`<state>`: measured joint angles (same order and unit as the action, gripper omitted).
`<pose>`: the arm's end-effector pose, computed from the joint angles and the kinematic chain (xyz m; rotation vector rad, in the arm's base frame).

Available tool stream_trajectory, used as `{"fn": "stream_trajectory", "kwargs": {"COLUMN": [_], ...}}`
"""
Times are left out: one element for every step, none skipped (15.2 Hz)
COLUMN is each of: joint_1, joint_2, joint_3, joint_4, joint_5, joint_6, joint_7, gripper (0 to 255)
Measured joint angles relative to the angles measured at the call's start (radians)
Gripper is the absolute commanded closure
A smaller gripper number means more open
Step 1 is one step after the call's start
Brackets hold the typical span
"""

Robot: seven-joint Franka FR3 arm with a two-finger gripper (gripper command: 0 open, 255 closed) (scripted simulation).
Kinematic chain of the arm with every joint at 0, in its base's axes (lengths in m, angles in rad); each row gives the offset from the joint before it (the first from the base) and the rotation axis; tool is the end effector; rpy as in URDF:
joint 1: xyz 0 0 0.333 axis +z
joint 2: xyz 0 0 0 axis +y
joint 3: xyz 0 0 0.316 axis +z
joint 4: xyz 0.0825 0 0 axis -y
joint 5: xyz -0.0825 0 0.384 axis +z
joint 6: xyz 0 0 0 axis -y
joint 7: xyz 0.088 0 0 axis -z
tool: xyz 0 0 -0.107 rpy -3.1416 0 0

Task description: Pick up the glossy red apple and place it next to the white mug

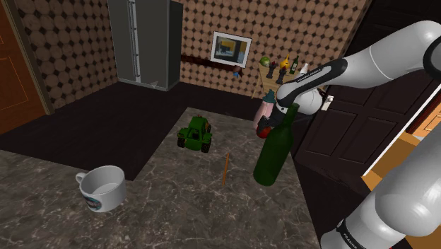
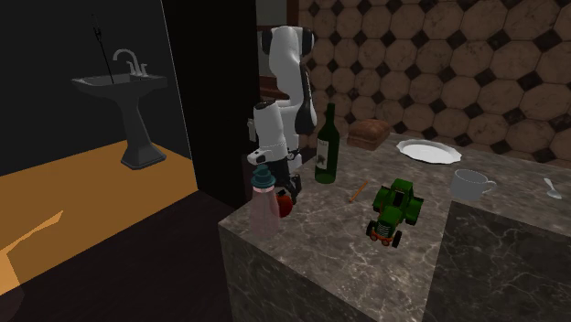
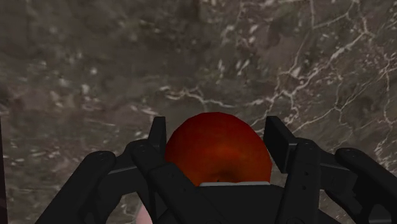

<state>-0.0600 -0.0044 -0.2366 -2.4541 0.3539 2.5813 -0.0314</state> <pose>0.4669 -0.1491 0.3110 -2.8359 0.8058 -0.2396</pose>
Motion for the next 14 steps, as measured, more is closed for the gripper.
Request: {"fn": "stream_trajectory", "kwargs": {"joint_1": [0.000, 0.000, 0.000, 0.000, 0.000, 0.000, 0.000, 0.000, 0.000, -0.001, -0.003, -0.004, -0.005, -0.006], "joint_2": [0.000, 0.000, 0.000, 0.000, 0.000, 0.000, -0.001, 0.000, -0.005, -0.011, -0.022, -0.034, -0.045, -0.054], "joint_3": [0.000, 0.000, 0.000, 0.000, 0.000, 0.000, 0.000, 0.000, 0.000, -0.001, -0.002, -0.002, -0.003, -0.003], "joint_4": [0.000, 0.000, 0.000, 0.000, 0.000, -0.001, -0.001, 0.000, 0.001, 0.004, 0.006, 0.008, 0.012, 0.014], "joint_5": [0.000, 0.000, 0.000, 0.000, 0.000, 0.000, 0.000, 0.000, -0.005, -0.012, -0.023, -0.034, -0.045, -0.053], "joint_6": [0.000, 0.000, 0.000, 0.000, 0.000, 0.000, 0.000, 0.000, -0.006, -0.014, -0.027, -0.039, -0.052, -0.063], "joint_7": [0.000, 0.000, 0.000, 0.000, 0.000, 0.000, 0.000, 0.000, 0.004, 0.011, 0.019, 0.030, 0.038, 0.045], "gripper": [255, 255, 255, 255, 255, 255, 255, 255, 255, 255, 255, 255, 255, 255]}}
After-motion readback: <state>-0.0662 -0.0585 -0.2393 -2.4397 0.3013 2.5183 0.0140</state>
